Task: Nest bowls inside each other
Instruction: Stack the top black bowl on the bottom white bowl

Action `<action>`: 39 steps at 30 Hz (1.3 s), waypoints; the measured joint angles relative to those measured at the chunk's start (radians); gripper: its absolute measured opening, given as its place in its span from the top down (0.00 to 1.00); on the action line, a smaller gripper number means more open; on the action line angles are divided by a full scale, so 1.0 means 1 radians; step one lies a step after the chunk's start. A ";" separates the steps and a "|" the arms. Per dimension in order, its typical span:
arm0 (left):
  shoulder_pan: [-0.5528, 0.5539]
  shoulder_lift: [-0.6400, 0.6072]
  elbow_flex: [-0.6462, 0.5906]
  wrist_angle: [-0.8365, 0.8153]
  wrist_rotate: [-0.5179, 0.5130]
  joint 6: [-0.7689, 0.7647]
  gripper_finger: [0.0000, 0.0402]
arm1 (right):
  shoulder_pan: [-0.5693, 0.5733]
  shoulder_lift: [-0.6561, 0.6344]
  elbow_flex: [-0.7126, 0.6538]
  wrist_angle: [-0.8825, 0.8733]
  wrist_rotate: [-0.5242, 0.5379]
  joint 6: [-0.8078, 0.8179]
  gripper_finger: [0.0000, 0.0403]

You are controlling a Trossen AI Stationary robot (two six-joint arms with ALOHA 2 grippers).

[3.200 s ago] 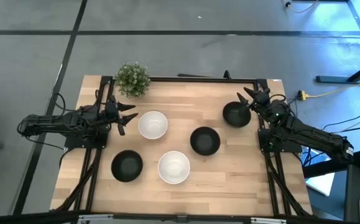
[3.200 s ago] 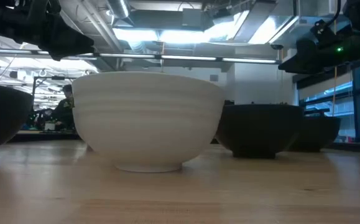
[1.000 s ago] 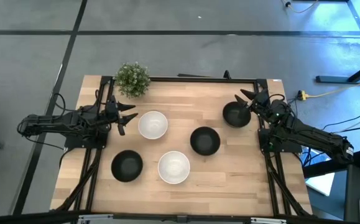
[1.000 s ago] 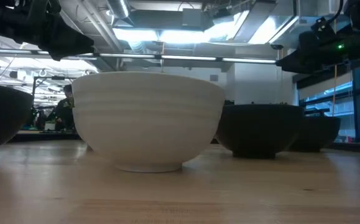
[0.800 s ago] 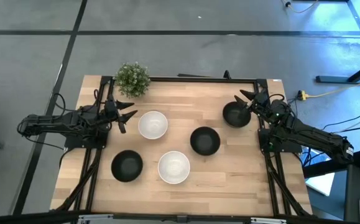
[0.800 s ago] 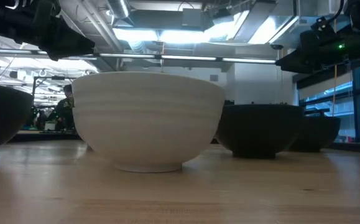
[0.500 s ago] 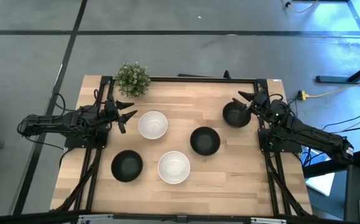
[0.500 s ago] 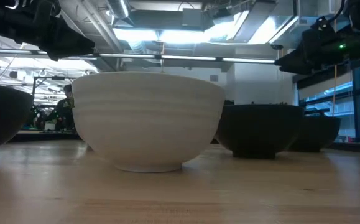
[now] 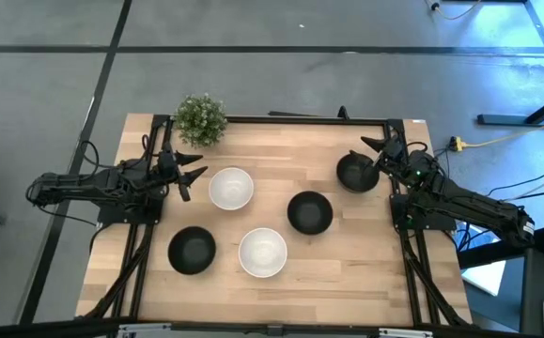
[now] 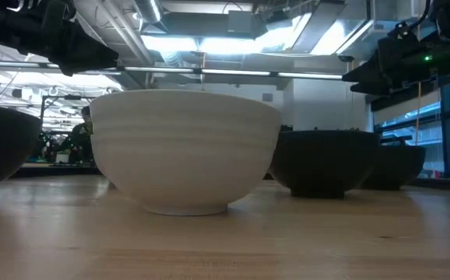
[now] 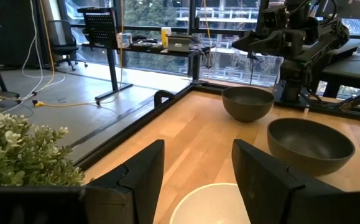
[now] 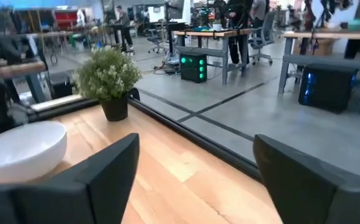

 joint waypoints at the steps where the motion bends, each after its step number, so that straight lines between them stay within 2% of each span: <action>1: 0.000 0.000 0.000 0.000 -0.001 0.000 0.54 | 0.000 0.000 0.000 0.002 0.000 0.036 0.21; 4: 0.000 0.000 0.000 0.000 -0.001 0.000 0.54 | 0.000 0.000 0.000 0.010 0.000 0.132 0.21; 9: 0.000 0.000 0.000 0.000 -0.002 -0.001 0.54 | 0.000 0.000 0.002 -0.058 -0.031 0.113 0.21; 15: 0.000 0.000 0.000 0.000 -0.002 -0.001 0.54 | 0.000 0.024 0.117 -0.402 -0.053 0.198 0.21; 20: 0.000 0.000 0.000 0.000 -0.003 -0.002 0.54 | 0.000 0.069 0.264 -0.587 -0.053 0.240 0.21; 28: 0.000 0.000 0.000 0.000 -0.005 -0.005 0.54 | 0.000 0.217 0.487 -1.005 0.008 0.393 0.21; 32: 0.000 0.000 0.000 0.000 -0.005 -0.005 0.54 | 0.000 0.305 0.537 -1.084 0.009 0.448 0.21; 39: 0.000 0.000 0.000 0.000 -0.009 -0.004 0.54 | -0.028 0.467 0.517 -1.135 0.013 0.454 0.21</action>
